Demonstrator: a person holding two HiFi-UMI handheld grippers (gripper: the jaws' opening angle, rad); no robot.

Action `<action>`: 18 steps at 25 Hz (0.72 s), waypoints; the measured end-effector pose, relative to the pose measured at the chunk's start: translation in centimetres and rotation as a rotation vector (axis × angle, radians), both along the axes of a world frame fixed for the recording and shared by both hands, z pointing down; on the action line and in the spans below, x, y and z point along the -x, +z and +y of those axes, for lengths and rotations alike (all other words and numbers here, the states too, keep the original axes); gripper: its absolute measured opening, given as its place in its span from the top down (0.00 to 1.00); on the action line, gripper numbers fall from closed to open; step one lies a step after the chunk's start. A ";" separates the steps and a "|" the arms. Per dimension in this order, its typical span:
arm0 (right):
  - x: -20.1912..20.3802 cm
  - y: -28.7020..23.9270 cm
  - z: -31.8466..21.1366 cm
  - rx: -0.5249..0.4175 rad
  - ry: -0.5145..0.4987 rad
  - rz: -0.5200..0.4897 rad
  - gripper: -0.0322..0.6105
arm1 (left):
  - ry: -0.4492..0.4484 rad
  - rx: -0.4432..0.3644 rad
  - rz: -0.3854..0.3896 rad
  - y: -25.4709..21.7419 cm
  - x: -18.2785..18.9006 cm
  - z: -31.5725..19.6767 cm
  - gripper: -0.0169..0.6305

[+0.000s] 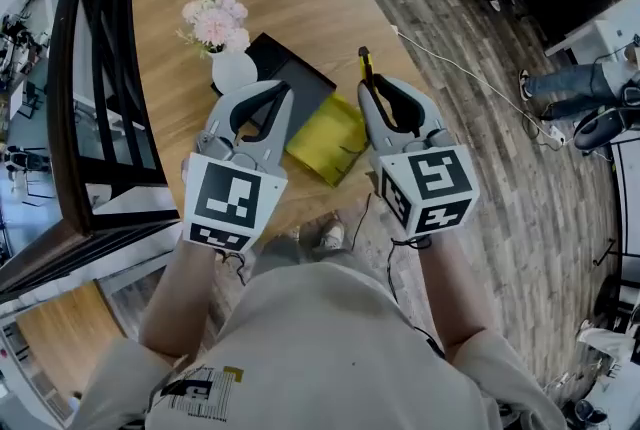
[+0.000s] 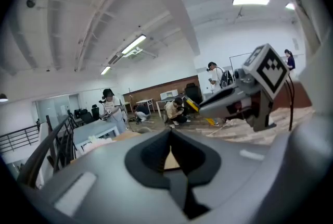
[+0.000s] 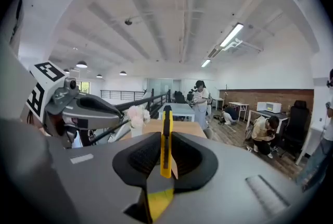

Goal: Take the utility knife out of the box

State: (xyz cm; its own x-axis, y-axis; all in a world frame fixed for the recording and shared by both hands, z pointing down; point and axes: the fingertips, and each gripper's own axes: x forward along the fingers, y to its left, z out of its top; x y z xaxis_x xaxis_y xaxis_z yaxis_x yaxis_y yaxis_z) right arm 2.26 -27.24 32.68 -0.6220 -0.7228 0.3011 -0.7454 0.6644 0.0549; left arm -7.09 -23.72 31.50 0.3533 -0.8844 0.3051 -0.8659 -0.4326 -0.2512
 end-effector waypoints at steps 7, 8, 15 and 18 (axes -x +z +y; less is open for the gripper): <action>-1.9 -8.3 2.1 -0.114 -0.010 -0.139 0.85 | 0.013 -0.160 0.071 -7.9 -1.3 1.1 0.97; -2.2 -9.1 2.4 -0.133 -0.005 -0.152 0.85 | 0.018 -0.164 0.099 -8.6 -1.6 1.3 0.97; -4.9 -12.2 4.9 -0.249 0.031 -0.155 0.85 | -0.004 -0.242 0.133 -11.0 -2.3 2.8 0.97; -5.7 -11.6 5.6 -0.241 0.039 -0.150 0.85 | -0.018 -0.280 0.169 -11.3 -2.5 3.9 0.97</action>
